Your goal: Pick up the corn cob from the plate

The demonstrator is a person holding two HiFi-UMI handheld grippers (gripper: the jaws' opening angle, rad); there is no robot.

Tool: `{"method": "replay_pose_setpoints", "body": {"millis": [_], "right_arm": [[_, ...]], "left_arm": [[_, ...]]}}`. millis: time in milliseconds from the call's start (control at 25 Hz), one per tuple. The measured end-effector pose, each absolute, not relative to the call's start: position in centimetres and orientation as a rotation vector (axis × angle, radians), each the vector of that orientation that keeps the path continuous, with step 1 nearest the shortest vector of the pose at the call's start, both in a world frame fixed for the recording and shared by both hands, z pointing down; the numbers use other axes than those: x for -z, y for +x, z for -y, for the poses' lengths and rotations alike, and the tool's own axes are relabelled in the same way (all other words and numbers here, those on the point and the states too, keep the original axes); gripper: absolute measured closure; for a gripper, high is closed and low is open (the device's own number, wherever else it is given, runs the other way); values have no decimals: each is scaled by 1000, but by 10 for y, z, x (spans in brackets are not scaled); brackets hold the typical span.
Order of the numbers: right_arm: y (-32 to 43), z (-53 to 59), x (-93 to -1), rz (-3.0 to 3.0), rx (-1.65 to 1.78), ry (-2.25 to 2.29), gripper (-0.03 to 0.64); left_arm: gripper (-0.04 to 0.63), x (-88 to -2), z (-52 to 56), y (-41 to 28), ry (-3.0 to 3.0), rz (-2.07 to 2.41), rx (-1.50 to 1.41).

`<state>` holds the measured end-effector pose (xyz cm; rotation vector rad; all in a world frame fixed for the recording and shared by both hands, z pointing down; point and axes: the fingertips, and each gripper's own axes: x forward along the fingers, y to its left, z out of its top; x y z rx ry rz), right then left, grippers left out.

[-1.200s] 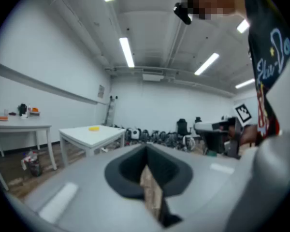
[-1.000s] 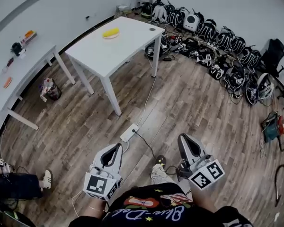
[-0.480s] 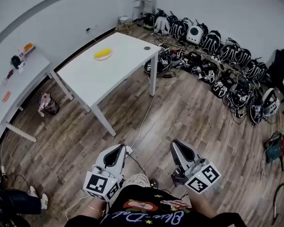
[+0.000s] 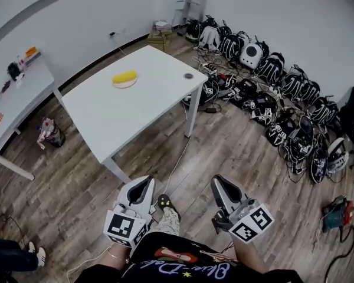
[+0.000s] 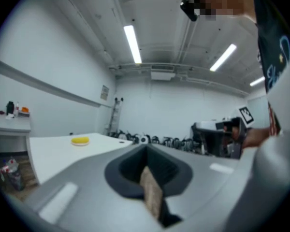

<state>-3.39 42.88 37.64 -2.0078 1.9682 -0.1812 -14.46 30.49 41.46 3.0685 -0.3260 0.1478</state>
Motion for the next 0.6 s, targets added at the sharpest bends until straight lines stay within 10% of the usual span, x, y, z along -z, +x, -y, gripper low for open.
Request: {"method": "replay_pose_setpoints", "body": {"millis": [600], "right_arm": [[93,-99,-373,-2549,222,-1733,598]], "left_arm": [[597,-389,-65,-15,3017,665,-111]]}}
